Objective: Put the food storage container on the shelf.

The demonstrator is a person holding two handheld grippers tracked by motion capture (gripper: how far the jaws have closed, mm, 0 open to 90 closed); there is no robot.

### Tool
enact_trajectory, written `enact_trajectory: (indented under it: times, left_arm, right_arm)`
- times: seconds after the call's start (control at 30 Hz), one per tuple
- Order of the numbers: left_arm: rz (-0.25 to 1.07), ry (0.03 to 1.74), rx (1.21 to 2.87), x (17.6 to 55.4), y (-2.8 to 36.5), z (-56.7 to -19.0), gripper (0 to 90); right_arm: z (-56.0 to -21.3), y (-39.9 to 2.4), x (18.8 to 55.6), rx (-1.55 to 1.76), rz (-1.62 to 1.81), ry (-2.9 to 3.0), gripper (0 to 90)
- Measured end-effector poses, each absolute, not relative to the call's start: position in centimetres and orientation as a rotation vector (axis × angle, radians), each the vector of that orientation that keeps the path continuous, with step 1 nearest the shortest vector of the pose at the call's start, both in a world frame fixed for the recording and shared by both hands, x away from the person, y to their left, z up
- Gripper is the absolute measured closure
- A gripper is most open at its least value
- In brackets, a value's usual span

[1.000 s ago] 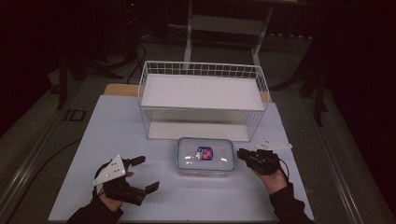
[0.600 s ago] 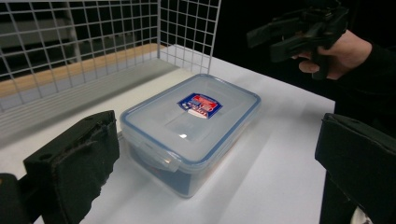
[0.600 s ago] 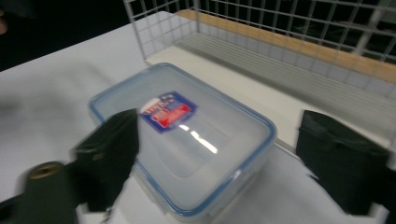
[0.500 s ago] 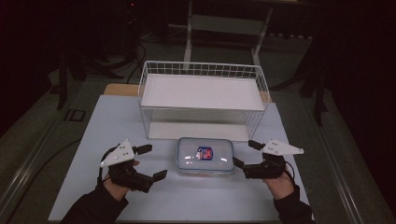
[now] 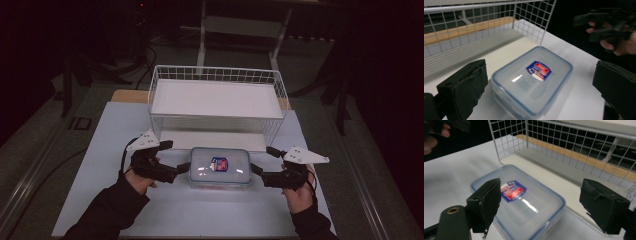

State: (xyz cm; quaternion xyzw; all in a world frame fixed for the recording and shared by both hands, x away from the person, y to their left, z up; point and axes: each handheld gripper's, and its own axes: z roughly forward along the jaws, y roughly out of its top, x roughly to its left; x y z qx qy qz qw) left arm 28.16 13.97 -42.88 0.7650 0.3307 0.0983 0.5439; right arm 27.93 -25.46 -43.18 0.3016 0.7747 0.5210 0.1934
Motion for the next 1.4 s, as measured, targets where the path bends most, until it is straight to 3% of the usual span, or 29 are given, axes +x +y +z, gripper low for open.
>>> enact_trajectory:
  times: [0.37,0.63,0.9,1.1,1.23,1.4]
  left_arm:
    - [-0.019,1.067,1.809,32.1,13.8,-45.6,0.0]
    - [-0.211,1.140,1.817,33.9,13.1,-48.0,0.0]
    - [-0.301,1.228,1.794,35.1,13.0,-50.0,0.0]
    - [-0.410,1.295,1.762,35.7,13.0,-51.4,12.4]
    - [-0.452,1.293,1.746,35.8,12.9,-51.9,25.5]
    - [-0.509,1.298,1.726,36.0,13.1,-52.3,31.4]
  right_arm:
    - [-44.3,-24.3,28.0,0.894,1.429,2.172,9.9]
    - [-45.1,-23.9,28.2,0.925,1.414,2.207,10.8]
    - [-45.4,-24.1,28.3,0.959,1.414,2.243,12.9]
    - [-45.7,-24.1,28.5,0.985,1.423,2.263,13.7]
    - [-45.7,-24.3,28.5,0.997,1.435,2.266,13.8]
    - [-45.8,-24.5,28.5,1.011,1.438,2.266,13.7]
